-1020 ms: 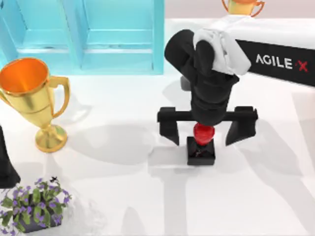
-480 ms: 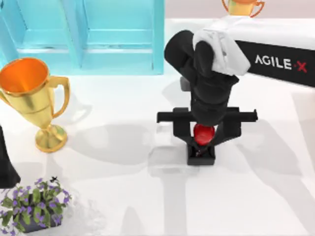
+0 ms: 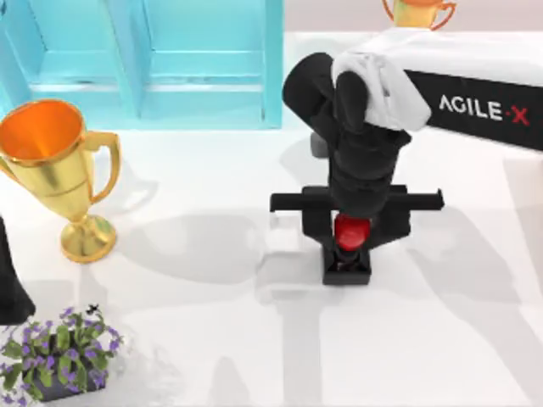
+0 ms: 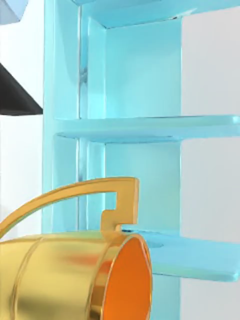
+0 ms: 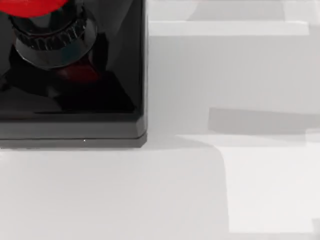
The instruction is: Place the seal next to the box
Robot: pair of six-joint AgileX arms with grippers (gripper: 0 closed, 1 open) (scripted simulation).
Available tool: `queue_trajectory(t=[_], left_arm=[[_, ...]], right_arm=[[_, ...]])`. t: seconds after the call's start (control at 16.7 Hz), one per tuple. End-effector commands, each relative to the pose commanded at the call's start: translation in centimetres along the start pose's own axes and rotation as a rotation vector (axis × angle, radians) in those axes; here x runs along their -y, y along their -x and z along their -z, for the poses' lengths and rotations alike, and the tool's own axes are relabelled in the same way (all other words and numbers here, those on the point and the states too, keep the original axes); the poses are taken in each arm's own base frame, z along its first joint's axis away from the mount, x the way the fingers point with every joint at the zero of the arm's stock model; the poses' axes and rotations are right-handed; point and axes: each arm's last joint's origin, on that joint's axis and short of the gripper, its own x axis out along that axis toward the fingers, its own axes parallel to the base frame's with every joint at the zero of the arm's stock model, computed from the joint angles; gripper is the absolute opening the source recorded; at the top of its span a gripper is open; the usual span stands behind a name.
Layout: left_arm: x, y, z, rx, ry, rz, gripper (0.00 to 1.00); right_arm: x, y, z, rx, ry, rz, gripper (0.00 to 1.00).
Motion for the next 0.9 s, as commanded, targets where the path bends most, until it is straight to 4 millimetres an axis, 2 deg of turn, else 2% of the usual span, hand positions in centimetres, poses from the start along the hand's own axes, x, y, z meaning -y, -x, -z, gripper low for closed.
queue_trajectory(t=[0.36, 0.78, 0.9], left_arm=[[0.0, 0.0, 0.0, 0.0, 0.0, 0.0, 1.0], [0.0, 0.0, 0.0, 0.0, 0.0, 0.0, 1.0], [0.0, 0.0, 0.0, 0.0, 0.0, 0.0, 1.0]], right_arm=[[0.1, 0.1, -0.1, 0.001, -0.003, -0.001, 0.0], [0.1, 4.9, -0.1, -0.001, -0.004, 0.0, 0.0], [0.1, 5.0, -0.1, 0.0, -0.004, 0.0, 0.0]])
